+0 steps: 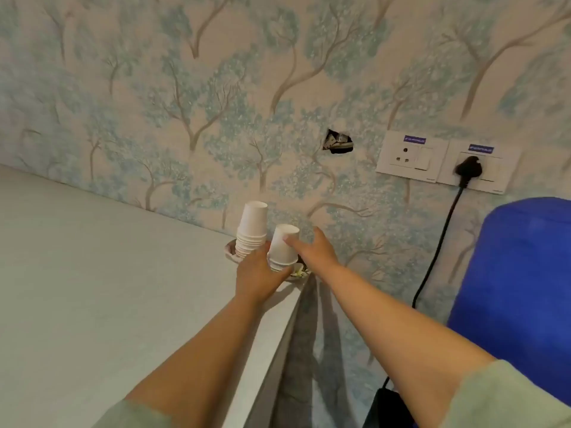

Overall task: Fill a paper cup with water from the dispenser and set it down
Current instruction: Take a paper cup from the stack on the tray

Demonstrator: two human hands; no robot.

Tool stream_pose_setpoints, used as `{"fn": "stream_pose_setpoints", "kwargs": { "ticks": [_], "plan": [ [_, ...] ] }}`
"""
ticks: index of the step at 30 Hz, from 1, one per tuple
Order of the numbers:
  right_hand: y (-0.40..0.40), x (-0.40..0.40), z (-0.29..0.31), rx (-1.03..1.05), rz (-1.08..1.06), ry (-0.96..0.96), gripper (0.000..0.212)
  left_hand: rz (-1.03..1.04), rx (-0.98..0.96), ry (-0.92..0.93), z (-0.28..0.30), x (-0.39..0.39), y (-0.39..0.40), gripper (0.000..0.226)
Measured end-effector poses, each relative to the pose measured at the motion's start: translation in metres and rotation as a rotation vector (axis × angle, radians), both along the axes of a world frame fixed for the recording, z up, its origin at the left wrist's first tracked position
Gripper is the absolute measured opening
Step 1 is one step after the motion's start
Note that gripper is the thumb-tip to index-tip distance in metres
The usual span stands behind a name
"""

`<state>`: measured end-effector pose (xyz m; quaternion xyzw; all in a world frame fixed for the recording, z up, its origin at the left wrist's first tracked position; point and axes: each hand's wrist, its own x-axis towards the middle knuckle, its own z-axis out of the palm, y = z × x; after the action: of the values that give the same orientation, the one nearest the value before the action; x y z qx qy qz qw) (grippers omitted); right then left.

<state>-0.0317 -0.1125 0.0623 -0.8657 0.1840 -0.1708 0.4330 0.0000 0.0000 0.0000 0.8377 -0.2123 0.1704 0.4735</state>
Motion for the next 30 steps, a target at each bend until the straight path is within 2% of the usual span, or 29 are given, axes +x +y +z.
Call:
{"fn": "stream_pose_setpoints", "kwargs": {
  "ticks": [3,7,9,12,14,19,23,30],
  "plan": [
    [0.008,0.019,0.001,0.168,-0.024,-0.060,0.096,-0.057,0.004,0.026,-0.004,0.018,-0.006,0.067],
    [0.018,0.046,-0.005,0.200,-0.087,-0.091,0.098,-0.029,0.070,0.076,-0.008,0.036,-0.010,0.069],
    [0.017,0.056,-0.011,0.213,-0.118,-0.114,0.086,-0.032,0.102,0.077,-0.011,0.042,-0.015,0.063],
    [0.015,0.066,-0.019,0.270,-0.143,-0.171,0.064,-0.008,0.026,0.054,-0.017,0.049,-0.020,0.057],
    [0.013,0.069,-0.021,0.315,-0.148,-0.215,0.056,0.002,-0.027,0.059,-0.018,0.049,-0.022,0.054],
    [0.013,0.069,-0.019,0.340,-0.131,-0.293,0.040,0.020,-0.022,0.086,-0.018,0.050,-0.020,0.054],
    [0.013,0.067,0.000,0.436,-0.150,-0.394,0.035,0.018,0.012,0.096,-0.018,0.051,-0.018,0.059],
    [0.015,0.059,0.042,0.559,-0.256,-0.571,0.046,0.014,0.050,0.104,-0.017,0.052,-0.016,0.073]
  ]
}}
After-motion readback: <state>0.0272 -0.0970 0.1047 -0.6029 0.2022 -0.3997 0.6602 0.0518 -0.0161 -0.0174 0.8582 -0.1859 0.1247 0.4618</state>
